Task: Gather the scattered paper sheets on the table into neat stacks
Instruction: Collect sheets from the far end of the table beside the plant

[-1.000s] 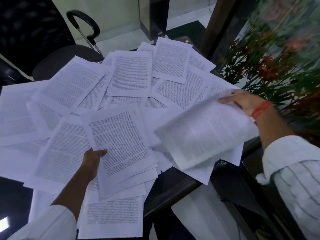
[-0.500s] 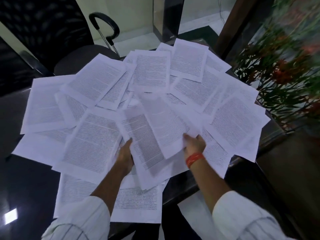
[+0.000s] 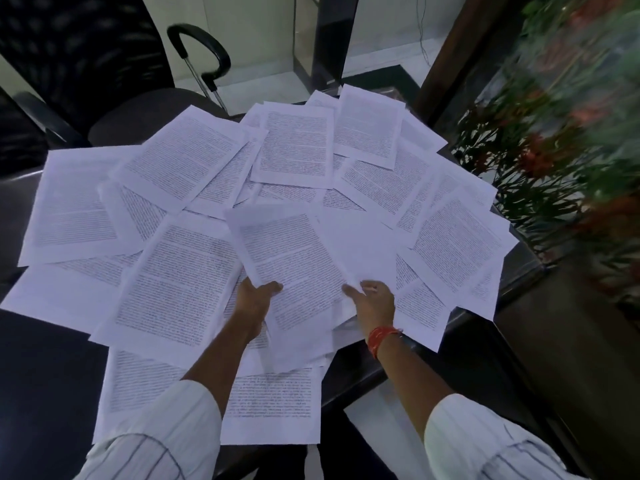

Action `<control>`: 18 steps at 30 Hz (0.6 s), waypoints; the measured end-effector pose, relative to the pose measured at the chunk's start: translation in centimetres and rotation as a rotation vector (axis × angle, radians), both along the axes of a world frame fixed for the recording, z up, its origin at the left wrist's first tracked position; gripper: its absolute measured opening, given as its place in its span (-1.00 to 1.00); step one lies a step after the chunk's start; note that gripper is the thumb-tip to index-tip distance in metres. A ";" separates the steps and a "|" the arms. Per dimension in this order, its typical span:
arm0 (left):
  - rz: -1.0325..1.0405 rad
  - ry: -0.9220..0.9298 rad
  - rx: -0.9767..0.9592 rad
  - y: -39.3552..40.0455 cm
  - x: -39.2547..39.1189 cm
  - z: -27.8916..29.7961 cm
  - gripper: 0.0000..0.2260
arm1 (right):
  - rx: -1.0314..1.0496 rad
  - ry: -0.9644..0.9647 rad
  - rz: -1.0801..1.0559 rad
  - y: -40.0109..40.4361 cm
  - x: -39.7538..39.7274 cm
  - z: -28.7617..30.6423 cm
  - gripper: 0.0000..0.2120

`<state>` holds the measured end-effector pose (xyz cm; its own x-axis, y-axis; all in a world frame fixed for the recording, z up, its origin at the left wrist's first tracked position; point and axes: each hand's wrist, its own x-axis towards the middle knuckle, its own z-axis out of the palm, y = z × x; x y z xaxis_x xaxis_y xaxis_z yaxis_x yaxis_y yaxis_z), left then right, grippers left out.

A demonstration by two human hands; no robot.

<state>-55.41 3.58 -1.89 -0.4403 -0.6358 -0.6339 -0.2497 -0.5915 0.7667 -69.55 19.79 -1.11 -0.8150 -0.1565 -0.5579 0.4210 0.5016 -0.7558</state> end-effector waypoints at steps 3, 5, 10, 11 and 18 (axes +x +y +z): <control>-0.118 0.041 -0.204 -0.7 -0.8 2.0 -0.79 | 0.033 0.237 0.212 -0.6 -3.4 2.4 -0.19; -0.180 0.065 -0.276 -0.9 -1.8 4.2 -0.79 | -0.072 0.176 0.261 -0.9 -6.2 4.5 -0.09; -0.240 0.180 -0.419 -1.2 -4.9 8.4 -0.57 | -0.328 0.320 0.271 -1.0 -9.8 10.0 -0.66; -0.249 0.194 -0.454 -1.2 -5.5 8.8 -0.54 | -0.373 0.371 0.244 -0.8 -10.0 10.5 -0.70; -0.199 0.128 -0.503 1.4 -10.0 7.6 -0.61 | -0.555 0.288 0.325 2.4 -12.4 6.3 -0.68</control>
